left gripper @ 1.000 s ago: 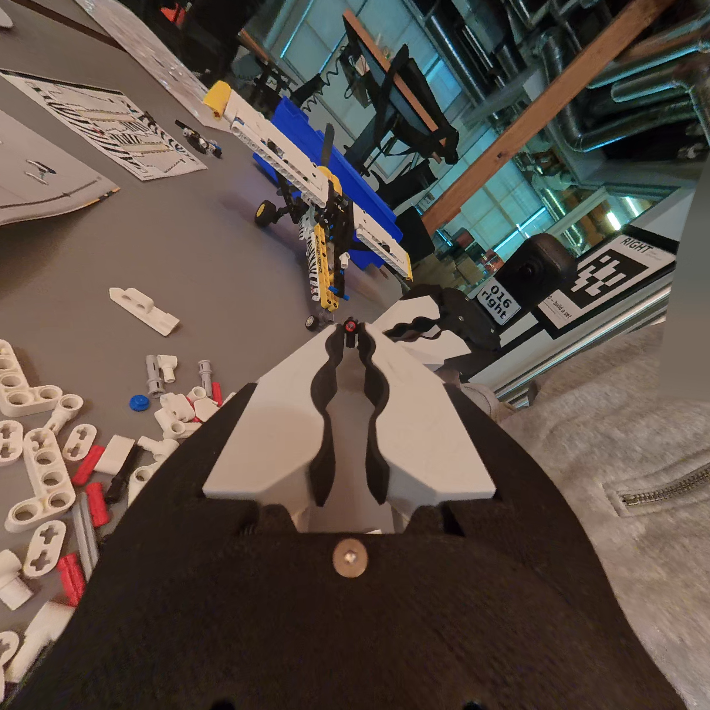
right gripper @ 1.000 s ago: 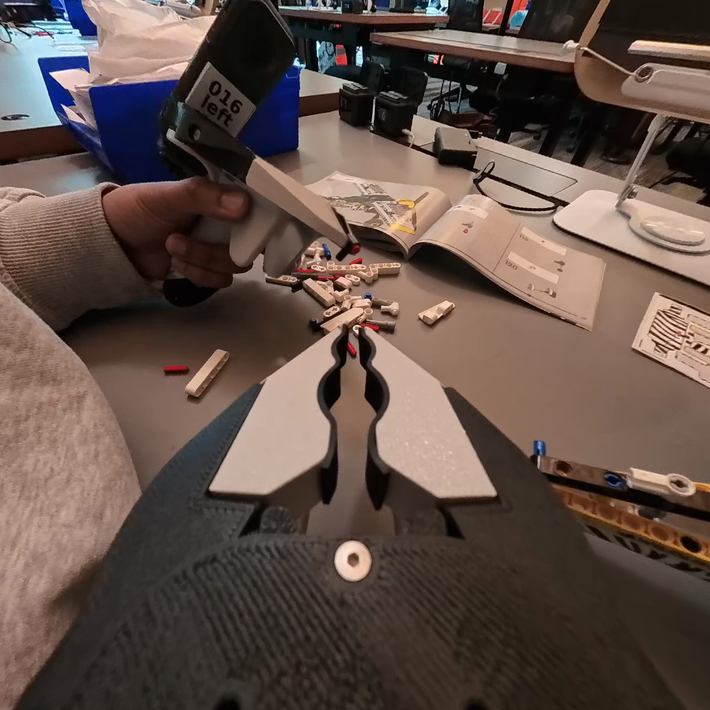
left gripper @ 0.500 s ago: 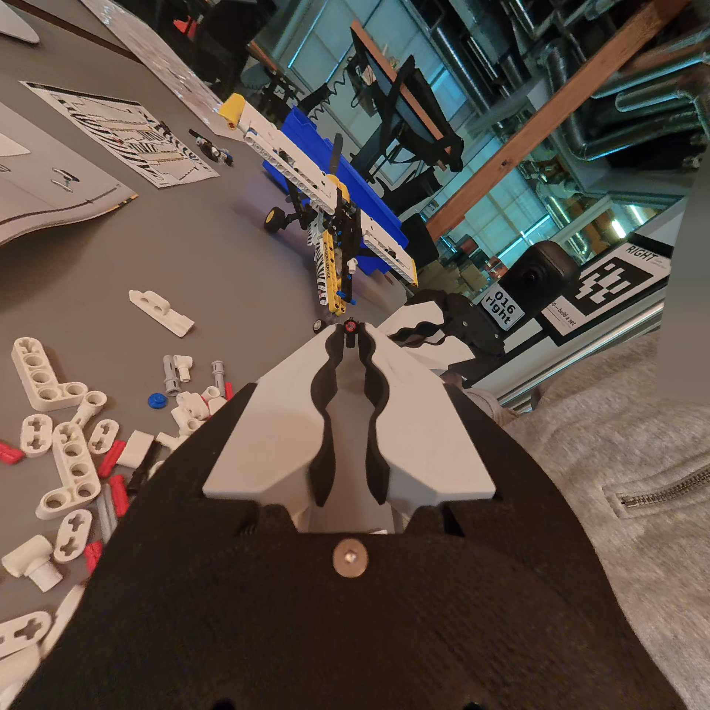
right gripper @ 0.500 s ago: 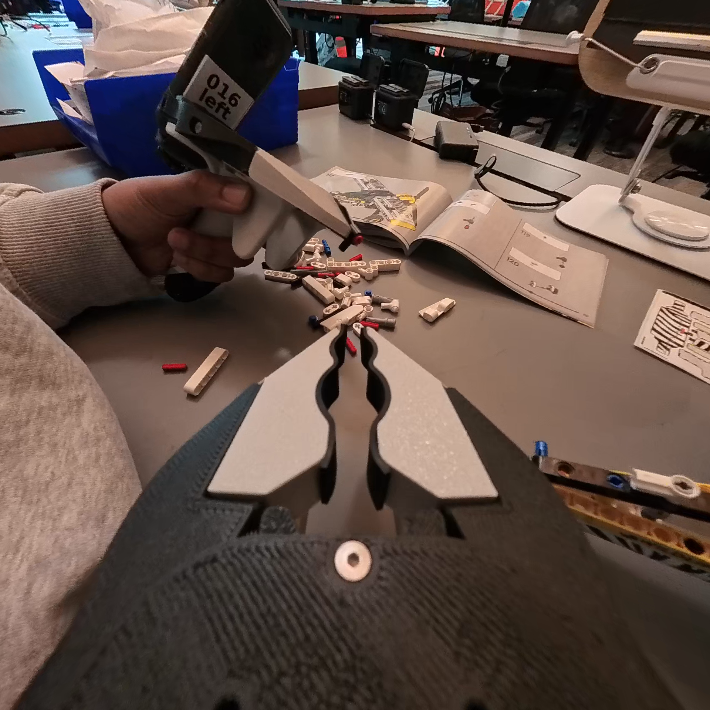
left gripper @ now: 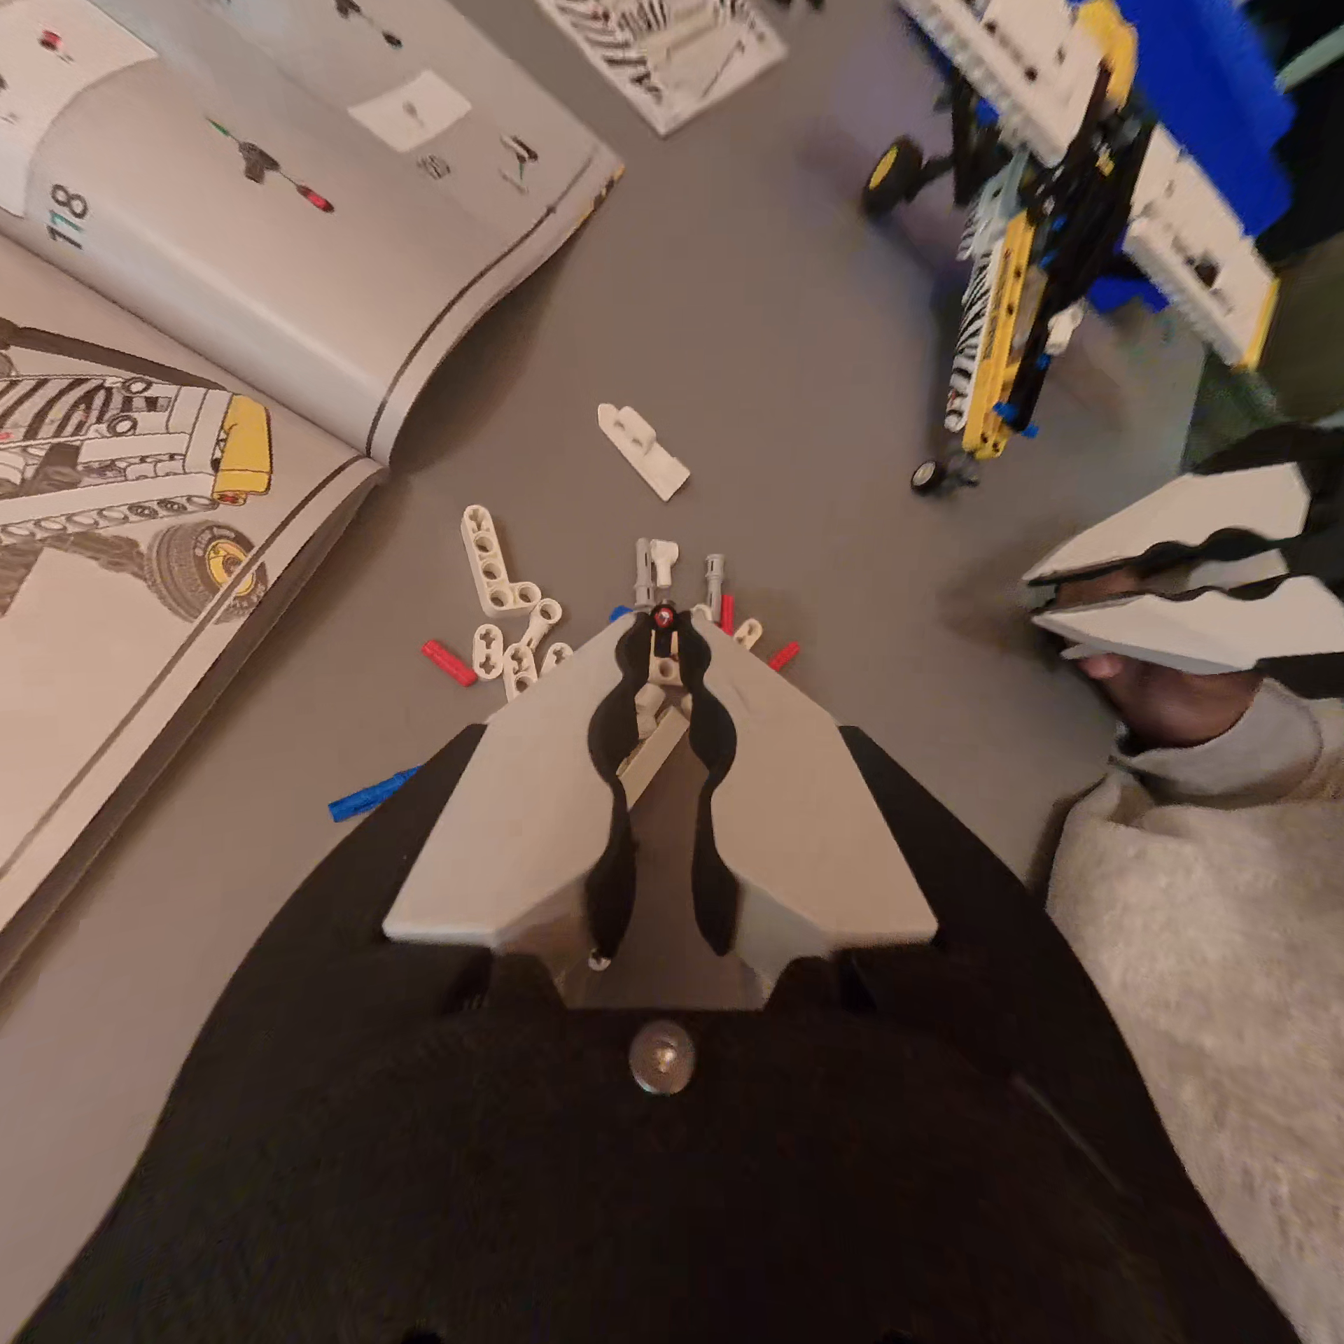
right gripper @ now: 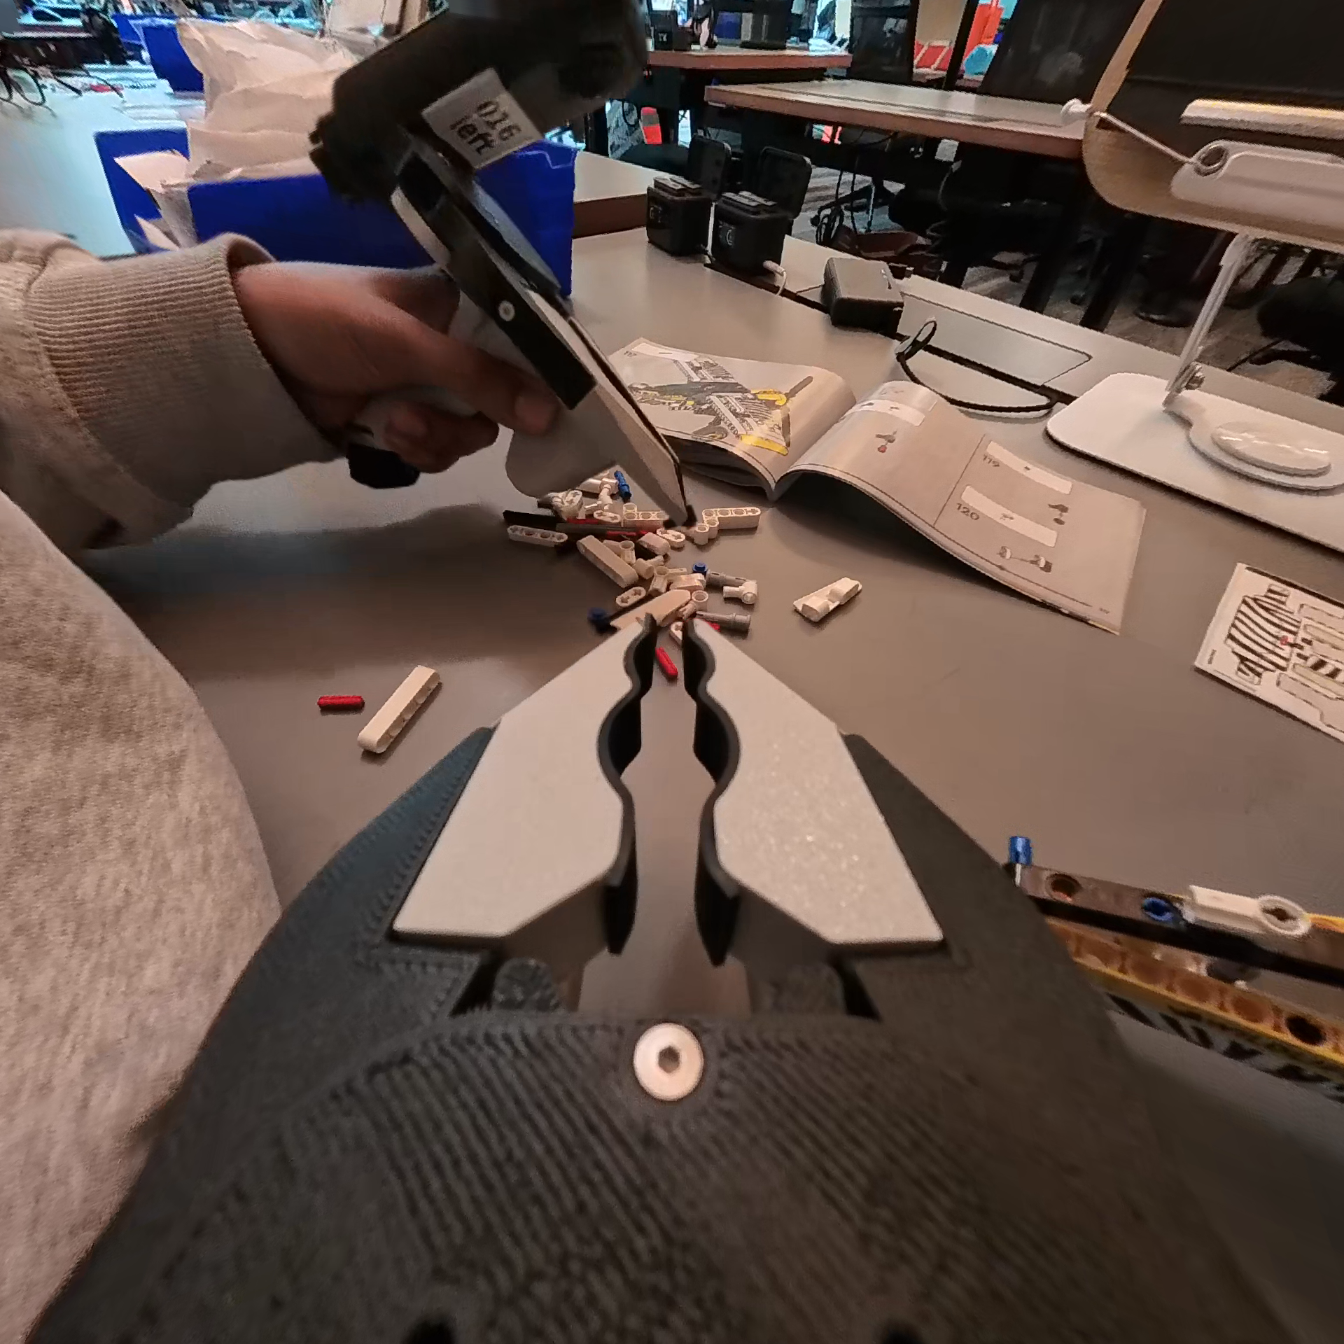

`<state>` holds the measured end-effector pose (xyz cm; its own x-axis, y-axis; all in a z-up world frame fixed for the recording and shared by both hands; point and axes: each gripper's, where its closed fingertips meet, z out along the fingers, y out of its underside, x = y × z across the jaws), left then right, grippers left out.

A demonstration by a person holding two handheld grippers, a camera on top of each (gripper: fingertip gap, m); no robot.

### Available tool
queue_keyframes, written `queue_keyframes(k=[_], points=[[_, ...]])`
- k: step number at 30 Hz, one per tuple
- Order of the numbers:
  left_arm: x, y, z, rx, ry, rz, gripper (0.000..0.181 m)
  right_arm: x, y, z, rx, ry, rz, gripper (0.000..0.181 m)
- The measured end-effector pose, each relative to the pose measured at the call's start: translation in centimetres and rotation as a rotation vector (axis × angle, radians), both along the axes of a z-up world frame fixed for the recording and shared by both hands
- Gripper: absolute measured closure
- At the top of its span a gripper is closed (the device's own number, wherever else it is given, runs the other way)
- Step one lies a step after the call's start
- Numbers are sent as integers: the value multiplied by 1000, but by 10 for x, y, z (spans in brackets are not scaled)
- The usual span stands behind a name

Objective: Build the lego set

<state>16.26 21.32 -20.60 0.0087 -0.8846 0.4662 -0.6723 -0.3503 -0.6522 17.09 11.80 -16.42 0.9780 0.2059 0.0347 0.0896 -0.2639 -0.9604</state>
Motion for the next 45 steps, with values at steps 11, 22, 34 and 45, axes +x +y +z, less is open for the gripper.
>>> queue_keyframes(k=[11, 22, 34, 45], points=[[3, 5, -17, 7, 154, 13, 176, 22, -16, 16, 93, 107, -22, 176], [4, 3, -22, 132, 249, -5, 176, 30, -26, 31, 172, 240, 8, 175], [7, 2, -19, 215, 286, -21, 177, 37, -32, 39, 228, 313, 16, 175], [8, 1, -22, 270, 324, -47, 176, 37, -32, 40, 234, 320, 21, 175]])
